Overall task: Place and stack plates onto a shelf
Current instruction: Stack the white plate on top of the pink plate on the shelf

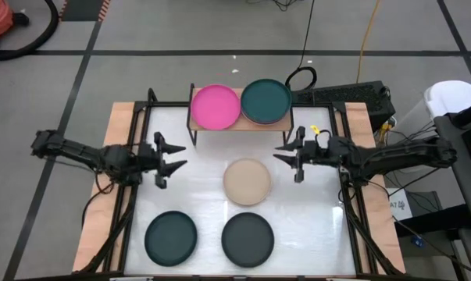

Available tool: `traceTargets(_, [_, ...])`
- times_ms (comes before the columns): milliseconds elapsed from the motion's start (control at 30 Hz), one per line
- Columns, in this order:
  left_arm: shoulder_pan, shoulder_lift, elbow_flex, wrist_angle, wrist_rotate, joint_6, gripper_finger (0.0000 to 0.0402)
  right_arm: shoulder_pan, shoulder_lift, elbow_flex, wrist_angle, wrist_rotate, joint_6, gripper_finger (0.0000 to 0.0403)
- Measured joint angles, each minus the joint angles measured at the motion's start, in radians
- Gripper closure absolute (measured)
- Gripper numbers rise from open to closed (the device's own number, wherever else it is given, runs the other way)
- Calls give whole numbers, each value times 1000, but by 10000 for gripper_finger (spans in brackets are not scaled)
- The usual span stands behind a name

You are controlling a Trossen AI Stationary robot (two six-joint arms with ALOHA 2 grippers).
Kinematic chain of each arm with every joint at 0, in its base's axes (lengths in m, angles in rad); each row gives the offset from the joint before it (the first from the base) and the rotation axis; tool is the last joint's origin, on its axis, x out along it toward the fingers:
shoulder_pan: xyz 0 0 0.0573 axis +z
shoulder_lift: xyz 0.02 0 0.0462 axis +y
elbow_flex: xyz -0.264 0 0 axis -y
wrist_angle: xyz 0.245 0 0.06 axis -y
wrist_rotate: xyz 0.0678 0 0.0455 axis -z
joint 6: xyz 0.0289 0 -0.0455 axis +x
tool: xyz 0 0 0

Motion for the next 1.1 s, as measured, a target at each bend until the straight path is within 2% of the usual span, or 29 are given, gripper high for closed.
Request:
traceTargets(67, [-41,82,66,-78,-94,30,176,0,0,-26,61,2,0,309])
traceTargets(133, [-71,169,132,-139,-145,36,176,-1,0,-33,85,2,1,309])
traceTargets(367, [-137,434,308,-352,-151,45,177,25,0,-34,86,1,8,309])
traceTargets(500, [-166,553,348,-437,-146,61,177,42,0,-34,107,1,8,309])
traceTargets(700, [-181,718,347,-408,-90,92,177,48,0,-34,133,2,4,309])
traceTargets(900, [-177,865,355,-224,-60,277,177,48,0,-34,187,2,-13,309])
traceTargets(1100, [-154,981,475,-294,-28,381,177,49,0,-34,197,2,-11,309])
